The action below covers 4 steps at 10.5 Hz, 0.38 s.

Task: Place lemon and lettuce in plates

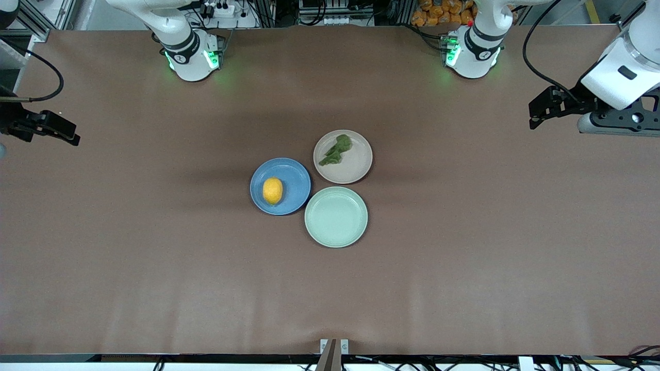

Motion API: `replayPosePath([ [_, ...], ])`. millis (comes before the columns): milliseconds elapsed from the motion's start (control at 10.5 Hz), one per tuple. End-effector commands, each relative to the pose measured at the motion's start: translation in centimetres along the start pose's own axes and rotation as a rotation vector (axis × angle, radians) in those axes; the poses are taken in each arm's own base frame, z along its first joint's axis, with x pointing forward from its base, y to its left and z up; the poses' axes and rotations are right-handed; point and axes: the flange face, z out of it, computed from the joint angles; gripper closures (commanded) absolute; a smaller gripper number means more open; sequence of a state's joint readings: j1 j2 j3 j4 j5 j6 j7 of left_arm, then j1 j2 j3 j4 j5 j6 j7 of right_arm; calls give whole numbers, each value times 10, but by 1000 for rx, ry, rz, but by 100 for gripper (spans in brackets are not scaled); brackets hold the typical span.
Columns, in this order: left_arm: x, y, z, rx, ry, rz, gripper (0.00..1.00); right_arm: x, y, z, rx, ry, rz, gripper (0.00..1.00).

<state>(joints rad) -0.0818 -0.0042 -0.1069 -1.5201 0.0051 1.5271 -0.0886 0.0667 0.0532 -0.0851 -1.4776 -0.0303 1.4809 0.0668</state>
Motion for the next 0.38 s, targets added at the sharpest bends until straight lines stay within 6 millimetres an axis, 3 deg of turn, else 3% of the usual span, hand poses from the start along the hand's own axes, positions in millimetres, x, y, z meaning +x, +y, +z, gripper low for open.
replayPosePath([
  [0, -6, -2, -8, -23, -4, 16, 0, -4, 4, -6, 21, 5, -9, 0],
  [286, -6, -2, -8, -23, -4, 16, 0, -4, 4, -7, 22, 12, -10, 0],
])
